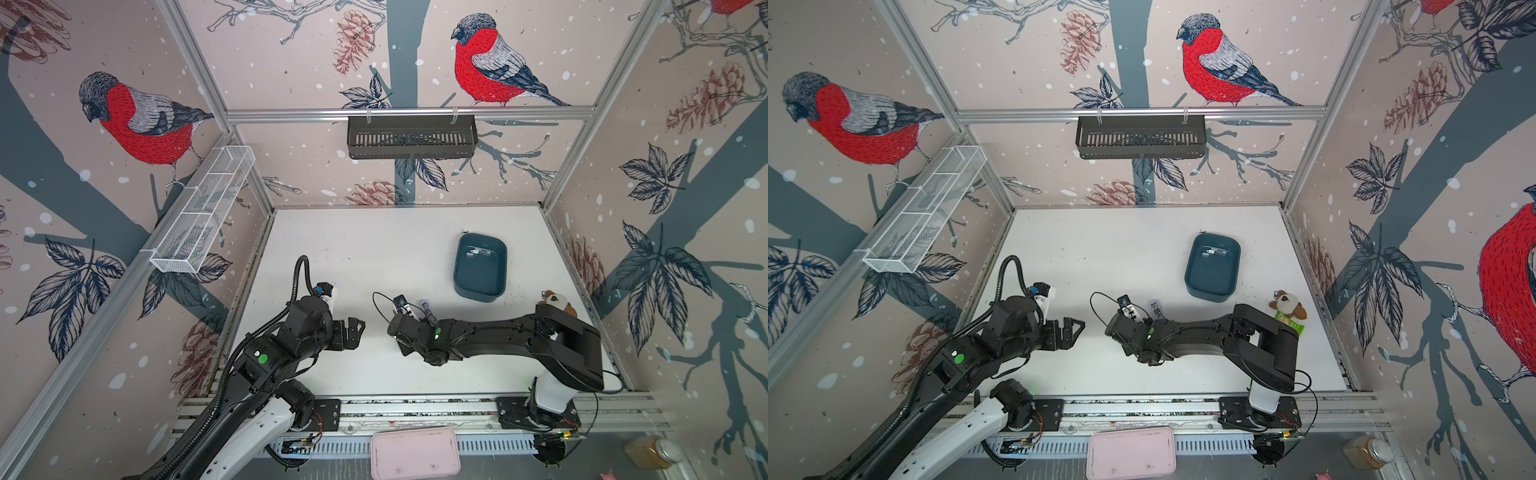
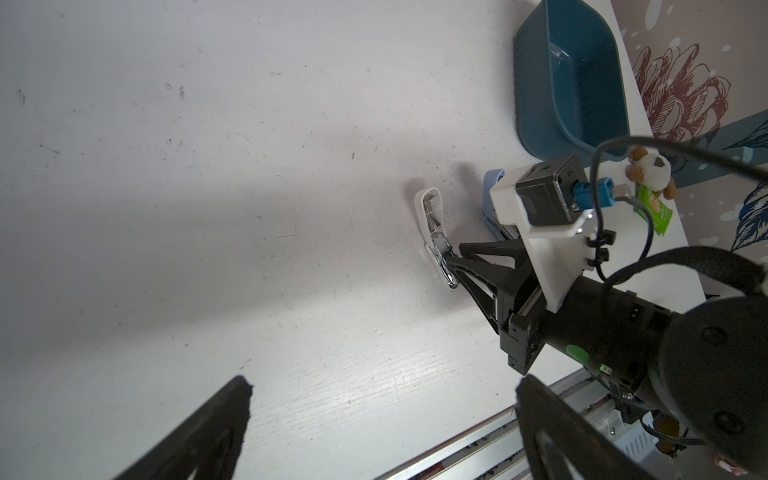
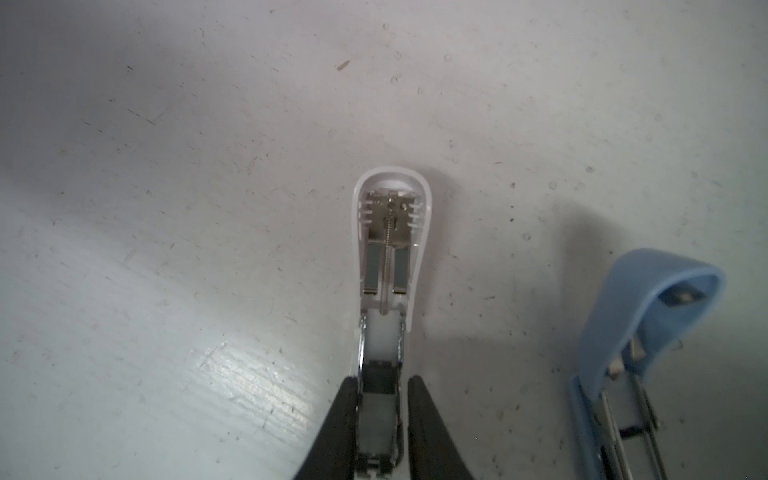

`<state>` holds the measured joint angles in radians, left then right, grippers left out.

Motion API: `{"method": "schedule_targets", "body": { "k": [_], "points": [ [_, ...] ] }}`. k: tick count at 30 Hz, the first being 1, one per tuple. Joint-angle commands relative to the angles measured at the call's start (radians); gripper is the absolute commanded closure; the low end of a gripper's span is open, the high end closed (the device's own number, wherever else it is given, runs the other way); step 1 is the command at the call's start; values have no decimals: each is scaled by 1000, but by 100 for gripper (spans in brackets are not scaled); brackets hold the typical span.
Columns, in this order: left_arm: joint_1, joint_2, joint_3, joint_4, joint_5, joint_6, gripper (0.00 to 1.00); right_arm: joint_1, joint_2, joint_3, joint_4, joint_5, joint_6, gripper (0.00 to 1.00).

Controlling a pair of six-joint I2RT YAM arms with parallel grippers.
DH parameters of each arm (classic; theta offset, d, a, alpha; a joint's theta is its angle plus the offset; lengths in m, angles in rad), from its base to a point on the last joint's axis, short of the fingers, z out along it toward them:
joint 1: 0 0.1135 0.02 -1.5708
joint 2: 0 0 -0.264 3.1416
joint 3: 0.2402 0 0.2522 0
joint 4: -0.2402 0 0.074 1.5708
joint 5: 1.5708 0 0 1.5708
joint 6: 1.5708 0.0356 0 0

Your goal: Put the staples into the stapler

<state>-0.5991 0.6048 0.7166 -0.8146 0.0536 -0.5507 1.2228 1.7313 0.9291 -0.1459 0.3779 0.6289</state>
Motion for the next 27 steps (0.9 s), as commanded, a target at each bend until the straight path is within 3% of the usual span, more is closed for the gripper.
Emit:
{"method": "schedule_targets", "body": {
  "k": [1, 8, 15, 19, 23, 27],
  "points": [
    [1, -2, -1, 10, 2, 6, 1, 3, -1, 9, -10, 23, 6, 71],
    [1, 3, 0, 16, 13, 17, 1, -1, -52, 5, 27, 52, 6, 65],
    [2, -12, 6, 67, 54, 21, 1, -52, -140, -60, 128, -26, -45, 71],
    [1, -3, -35, 245, 152, -11, 1, -77, -190, -63, 104, -92, -61, 75],
    [1, 46, -99, 350, 157, -58, 1, -97, -229, -52, 51, -132, -58, 76],
    [1, 80, -259, 575, 195, -127, 1, -118, -257, -134, 106, -182, -63, 76]
  ]
}}
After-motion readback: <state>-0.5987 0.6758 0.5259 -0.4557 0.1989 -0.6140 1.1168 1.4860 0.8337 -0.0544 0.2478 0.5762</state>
